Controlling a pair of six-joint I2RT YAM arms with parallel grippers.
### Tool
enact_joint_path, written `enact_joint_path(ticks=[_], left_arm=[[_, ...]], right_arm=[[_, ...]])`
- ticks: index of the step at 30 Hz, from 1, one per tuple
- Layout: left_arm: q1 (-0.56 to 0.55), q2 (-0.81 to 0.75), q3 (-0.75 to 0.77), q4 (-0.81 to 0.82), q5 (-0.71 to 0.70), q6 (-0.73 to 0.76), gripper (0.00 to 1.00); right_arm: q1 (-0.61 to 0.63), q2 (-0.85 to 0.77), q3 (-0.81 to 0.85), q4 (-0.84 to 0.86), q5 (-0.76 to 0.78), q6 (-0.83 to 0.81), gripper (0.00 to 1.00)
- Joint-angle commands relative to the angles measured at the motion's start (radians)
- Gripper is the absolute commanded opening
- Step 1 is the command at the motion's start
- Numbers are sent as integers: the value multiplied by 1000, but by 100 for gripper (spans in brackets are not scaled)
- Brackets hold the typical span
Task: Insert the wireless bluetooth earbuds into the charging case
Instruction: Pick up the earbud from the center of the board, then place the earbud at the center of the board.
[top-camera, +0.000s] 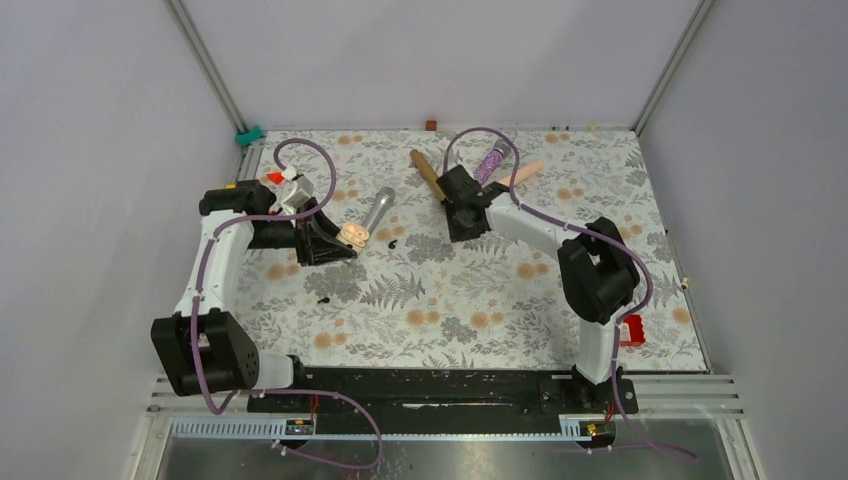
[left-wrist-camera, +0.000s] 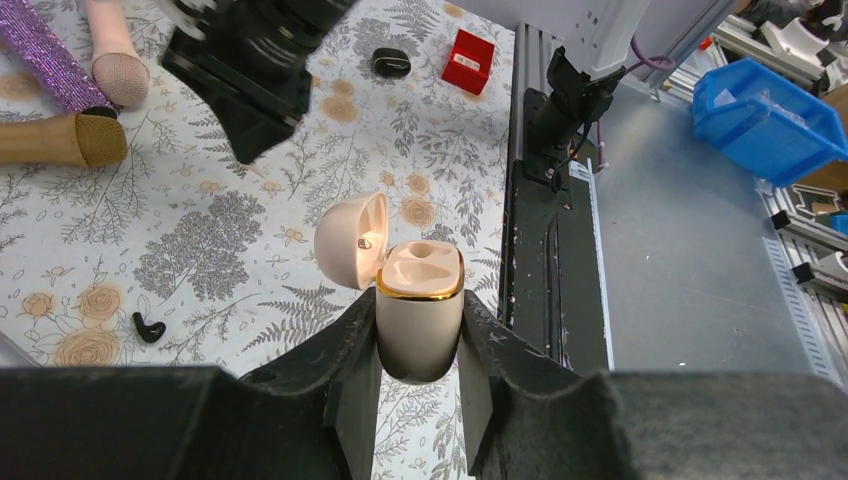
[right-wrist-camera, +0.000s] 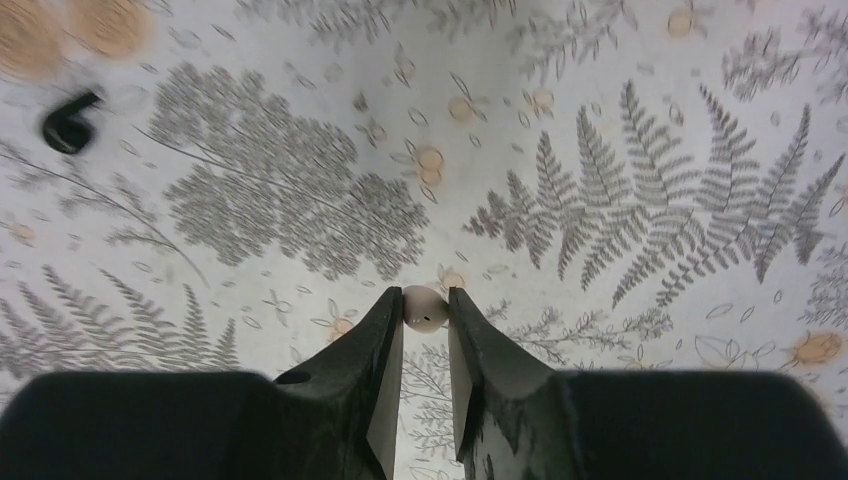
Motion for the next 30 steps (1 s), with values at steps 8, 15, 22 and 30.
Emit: enact_joint_path(ticks=[8, 15, 22, 30], left_arm=[[4, 47, 76, -146, 60, 160, 0], [-9, 21, 107, -146, -11, 171, 0], [-59, -42, 132, -122, -106, 148, 0], [-205, -259, 5, 436, -373, -389, 0]], right_arm=[[-17, 6, -176, 175, -81, 141, 18], [-16, 16, -177, 179, -109, 109, 31], [-17, -77, -203, 178, -89, -11, 53], [-16, -174, -193, 163, -48, -360, 90]])
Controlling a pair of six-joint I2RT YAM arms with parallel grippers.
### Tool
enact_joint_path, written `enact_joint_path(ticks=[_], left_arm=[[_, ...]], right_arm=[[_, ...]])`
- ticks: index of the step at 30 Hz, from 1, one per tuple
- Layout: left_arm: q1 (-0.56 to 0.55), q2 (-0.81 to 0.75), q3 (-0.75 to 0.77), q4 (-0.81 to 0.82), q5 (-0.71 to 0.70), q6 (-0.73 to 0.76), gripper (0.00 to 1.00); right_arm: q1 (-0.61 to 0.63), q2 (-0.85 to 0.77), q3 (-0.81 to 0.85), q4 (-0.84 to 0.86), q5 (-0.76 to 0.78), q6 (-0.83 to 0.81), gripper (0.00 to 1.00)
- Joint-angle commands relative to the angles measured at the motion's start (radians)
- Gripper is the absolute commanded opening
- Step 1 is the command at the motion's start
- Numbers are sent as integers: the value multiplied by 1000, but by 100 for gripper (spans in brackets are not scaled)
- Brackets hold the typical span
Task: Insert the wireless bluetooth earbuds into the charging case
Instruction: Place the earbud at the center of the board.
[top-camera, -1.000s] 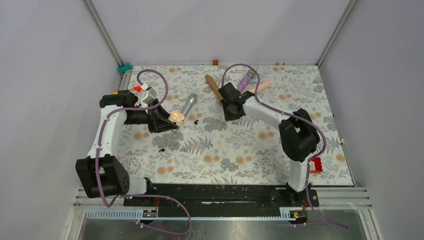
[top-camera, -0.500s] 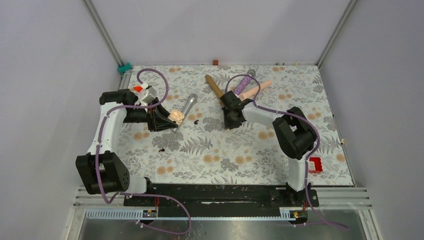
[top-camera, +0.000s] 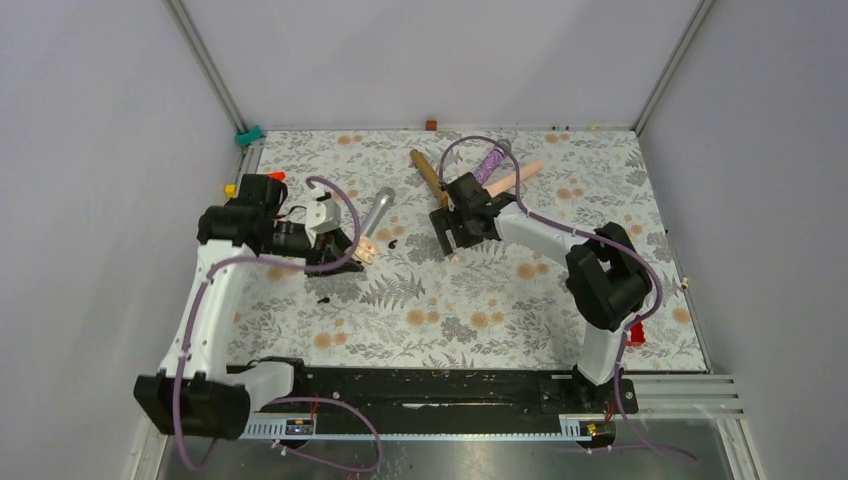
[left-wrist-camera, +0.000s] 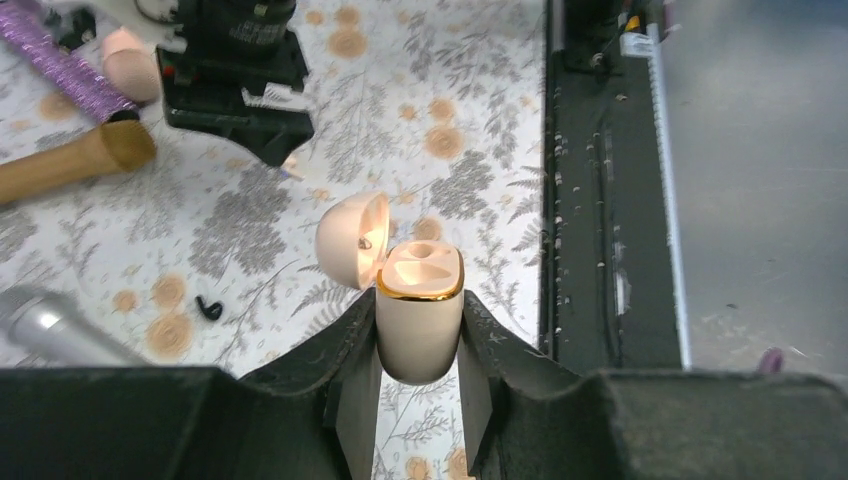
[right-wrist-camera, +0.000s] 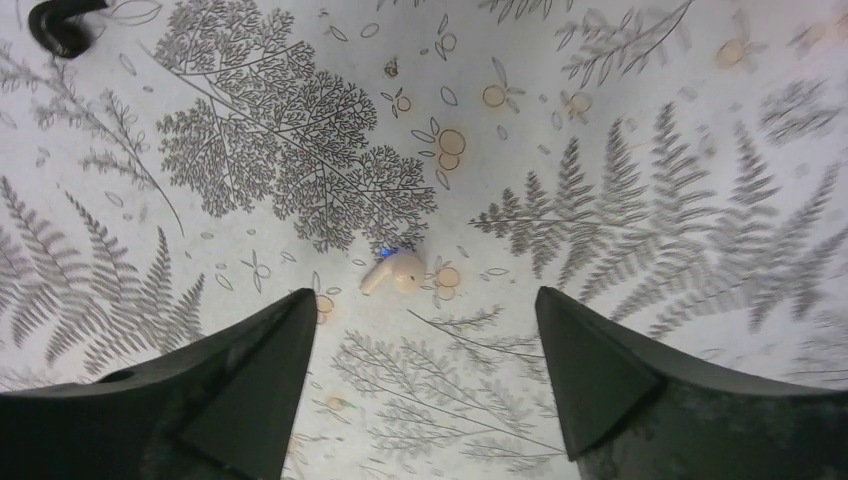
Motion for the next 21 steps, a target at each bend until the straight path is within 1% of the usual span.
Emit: enact_joint_path(ticks=[1, 3, 4, 7, 9, 12, 16, 21], left_arm=[[-62, -172, -113, 452, -190, -393, 0], [-62, -232, -169, 609, -217, -518, 0], [-62, -261, -201, 692, -230, -588, 0], [-63, -344, -318, 945, -277, -794, 0], [-63, -388, -386, 1071, -300, -882, 0], [-63, -380, -394, 1073, -308, -900, 0], [-63, -397, -405, 1062, -317, -899, 0], [-62, -435, -435, 1068, -294, -903, 0]], right_arm=[[-2, -102, 14, 2, 72, -247, 97], [-4, -117, 19, 4, 103, -288, 100], [-8, -118, 22, 6, 78, -314, 100], [-37, -104, 44, -22, -81, -384, 99], [-58, -78, 67, -49, -188, -400, 99], [-74, -22, 104, -89, -248, -411, 98], [-92, 69, 160, -158, -312, -409, 93], [-106, 174, 248, -259, -391, -398, 81]])
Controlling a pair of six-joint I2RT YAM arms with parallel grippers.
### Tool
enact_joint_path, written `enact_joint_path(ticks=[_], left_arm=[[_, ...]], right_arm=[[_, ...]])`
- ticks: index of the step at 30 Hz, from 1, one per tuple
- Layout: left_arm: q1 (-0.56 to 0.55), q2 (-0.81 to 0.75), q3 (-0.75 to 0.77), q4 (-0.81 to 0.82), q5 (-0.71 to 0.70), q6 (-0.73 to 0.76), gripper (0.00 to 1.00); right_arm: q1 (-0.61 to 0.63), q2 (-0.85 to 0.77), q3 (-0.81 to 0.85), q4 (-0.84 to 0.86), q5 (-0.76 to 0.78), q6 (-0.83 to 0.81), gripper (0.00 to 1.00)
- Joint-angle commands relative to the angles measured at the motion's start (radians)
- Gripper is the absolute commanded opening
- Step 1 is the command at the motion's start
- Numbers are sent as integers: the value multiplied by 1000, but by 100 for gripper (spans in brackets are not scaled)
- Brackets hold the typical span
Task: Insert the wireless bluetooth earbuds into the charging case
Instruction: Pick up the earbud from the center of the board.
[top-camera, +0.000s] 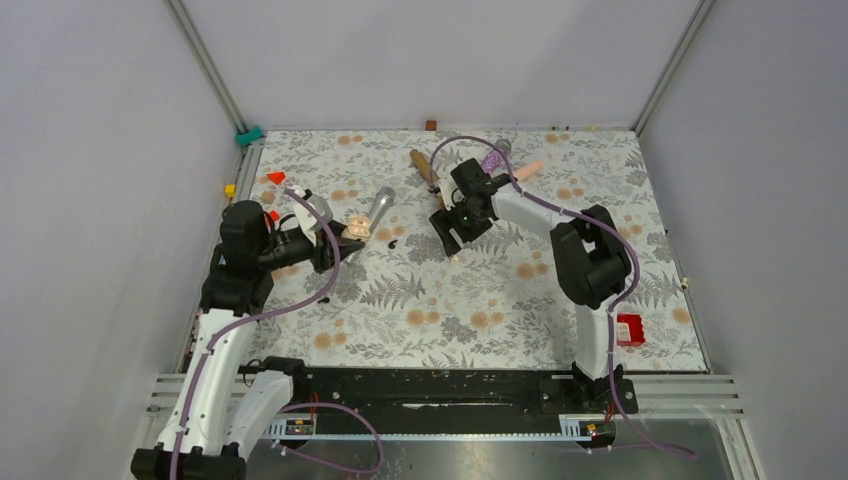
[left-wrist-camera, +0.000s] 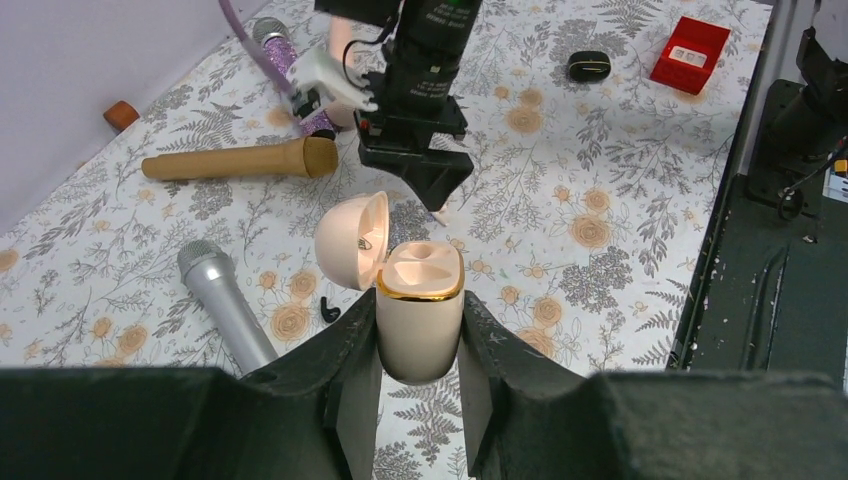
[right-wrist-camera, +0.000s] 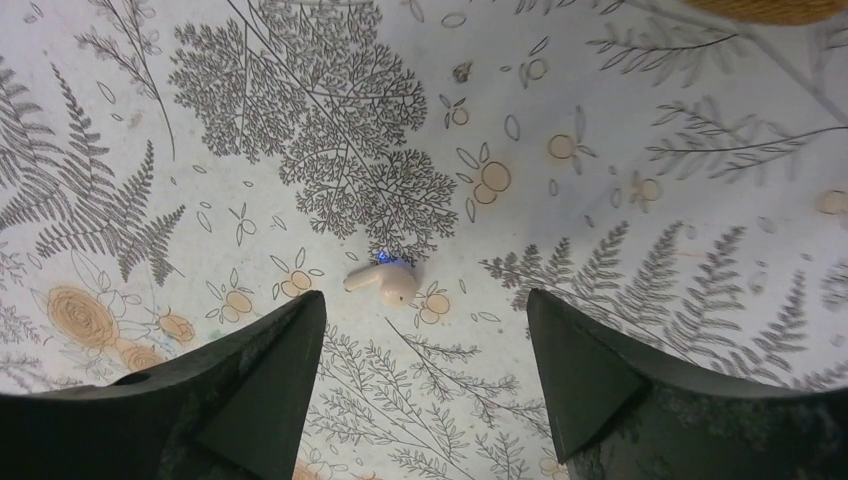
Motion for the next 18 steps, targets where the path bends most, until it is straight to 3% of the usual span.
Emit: enact_joint_path(ticks=[1, 18], left_arm=[[2, -37, -25, 75, 0, -36, 0], [28, -34, -25, 55, 56, -36, 0]], right_arm=[[-16, 74, 92, -132, -117, -9, 80], [-20, 156, 122, -155, -205, 24, 68]])
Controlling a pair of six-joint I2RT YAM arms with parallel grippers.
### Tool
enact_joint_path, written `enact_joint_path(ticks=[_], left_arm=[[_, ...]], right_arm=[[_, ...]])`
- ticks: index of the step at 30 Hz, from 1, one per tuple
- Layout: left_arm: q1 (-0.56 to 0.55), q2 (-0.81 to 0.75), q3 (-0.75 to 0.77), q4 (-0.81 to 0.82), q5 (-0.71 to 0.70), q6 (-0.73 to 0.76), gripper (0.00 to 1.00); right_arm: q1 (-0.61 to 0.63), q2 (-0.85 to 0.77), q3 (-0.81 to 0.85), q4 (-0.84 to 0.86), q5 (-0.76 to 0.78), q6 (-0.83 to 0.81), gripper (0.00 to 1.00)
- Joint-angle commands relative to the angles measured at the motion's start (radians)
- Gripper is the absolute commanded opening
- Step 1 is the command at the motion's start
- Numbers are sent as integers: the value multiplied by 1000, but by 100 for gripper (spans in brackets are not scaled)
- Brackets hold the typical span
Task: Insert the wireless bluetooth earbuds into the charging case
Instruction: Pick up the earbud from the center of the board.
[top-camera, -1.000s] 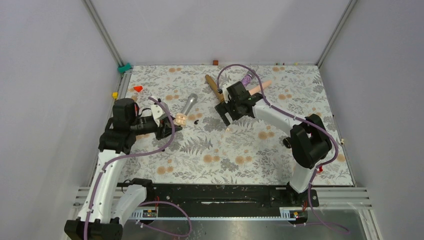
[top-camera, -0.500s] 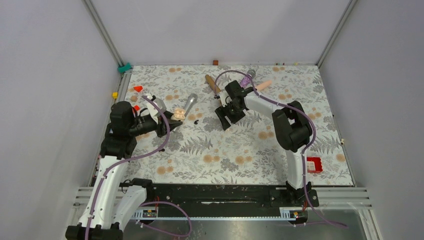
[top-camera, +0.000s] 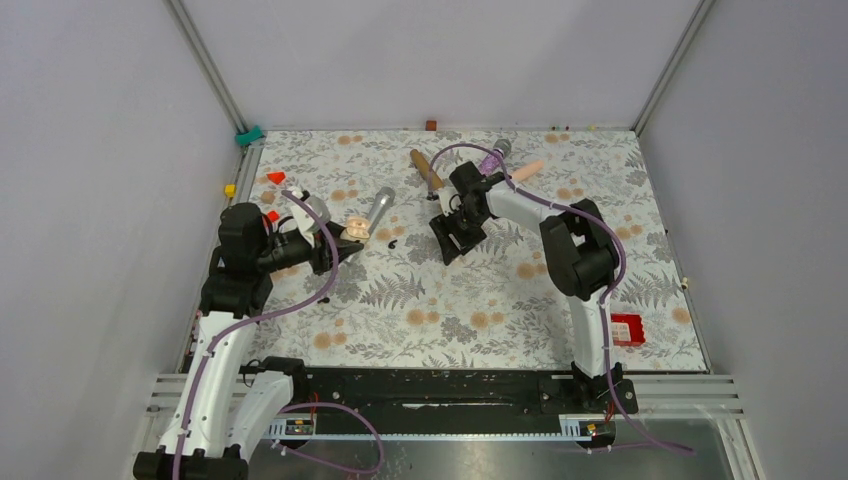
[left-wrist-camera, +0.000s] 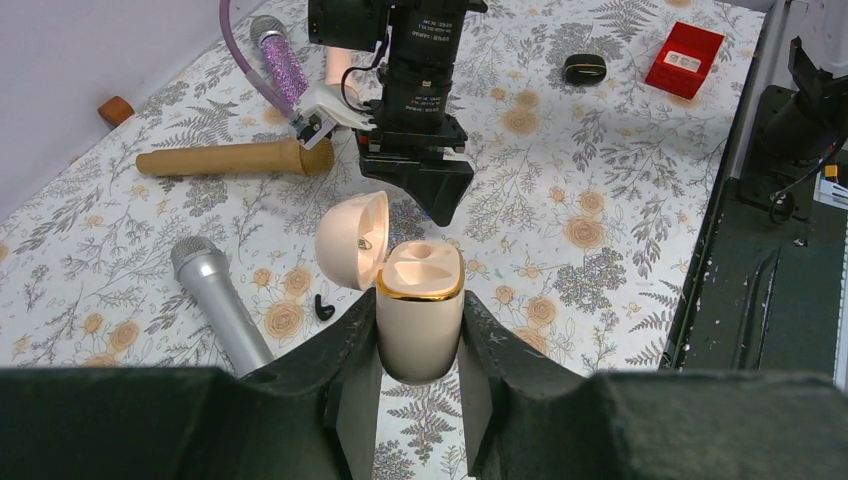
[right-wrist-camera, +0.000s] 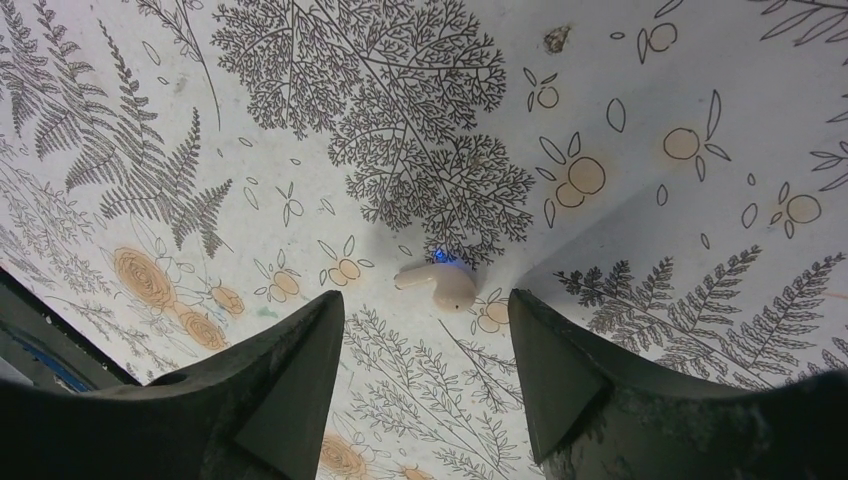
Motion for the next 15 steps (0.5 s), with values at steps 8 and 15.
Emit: enact_joint_path(ticks=[8, 15], left_arm=[[25, -6, -1, 41, 62, -16, 0], [33, -4, 0, 37, 75, -17, 0]], right_arm=[[-14, 56, 52, -21, -59, 8, 61], [-20, 63, 58, -33, -95, 25, 53]])
